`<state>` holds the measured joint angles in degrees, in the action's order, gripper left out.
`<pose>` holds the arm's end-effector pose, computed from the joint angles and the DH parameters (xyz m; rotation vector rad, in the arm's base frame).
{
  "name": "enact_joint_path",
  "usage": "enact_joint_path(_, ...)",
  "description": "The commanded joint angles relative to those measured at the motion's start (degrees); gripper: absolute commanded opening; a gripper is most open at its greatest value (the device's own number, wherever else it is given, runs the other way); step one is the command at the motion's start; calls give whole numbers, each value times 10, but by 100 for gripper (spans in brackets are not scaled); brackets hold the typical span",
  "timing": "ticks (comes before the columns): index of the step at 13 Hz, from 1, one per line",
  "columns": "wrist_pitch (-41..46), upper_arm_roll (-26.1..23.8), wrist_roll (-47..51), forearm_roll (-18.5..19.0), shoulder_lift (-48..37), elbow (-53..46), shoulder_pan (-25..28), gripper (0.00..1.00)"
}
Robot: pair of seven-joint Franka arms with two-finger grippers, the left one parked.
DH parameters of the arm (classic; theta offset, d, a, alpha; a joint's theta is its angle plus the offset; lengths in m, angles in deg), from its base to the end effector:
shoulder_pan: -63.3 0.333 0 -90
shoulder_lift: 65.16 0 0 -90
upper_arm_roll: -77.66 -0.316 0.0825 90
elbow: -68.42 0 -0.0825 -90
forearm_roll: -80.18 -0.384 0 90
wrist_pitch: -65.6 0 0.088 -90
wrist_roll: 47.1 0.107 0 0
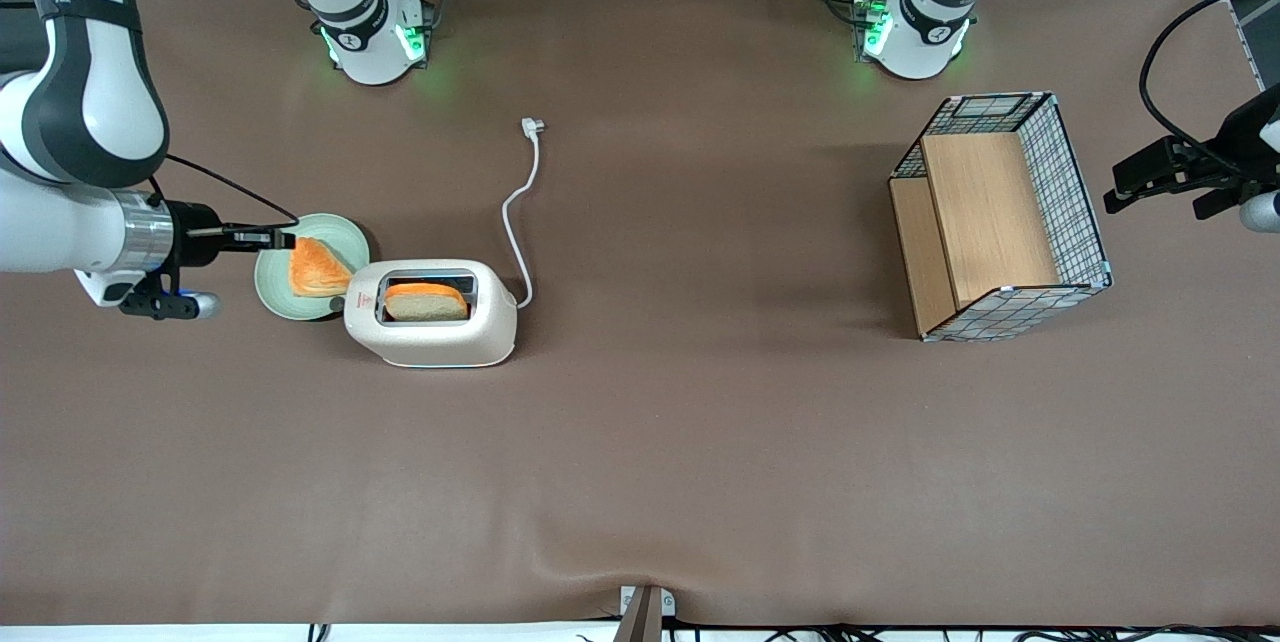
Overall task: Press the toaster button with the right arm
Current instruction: 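Move the right gripper down beside the toaster's grey lever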
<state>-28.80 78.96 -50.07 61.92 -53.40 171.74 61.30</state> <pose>0.5755 -0.0012 0.4108 -2.7747 0.1238 0.4815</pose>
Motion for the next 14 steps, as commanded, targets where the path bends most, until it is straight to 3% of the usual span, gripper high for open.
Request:
enact_joint_path(1, -30, -1, -41, -29, 19, 3, -12, 0)
enact_joint_path(5, -66, -1, -62, -32, 44, 10, -12, 0)
enact_joint_path(8, -107, -1, -113, -75, 50, 44, -19, 0)
enact_joint_path(14, -133, -1, -135, -101, 64, 50, -20, 0)
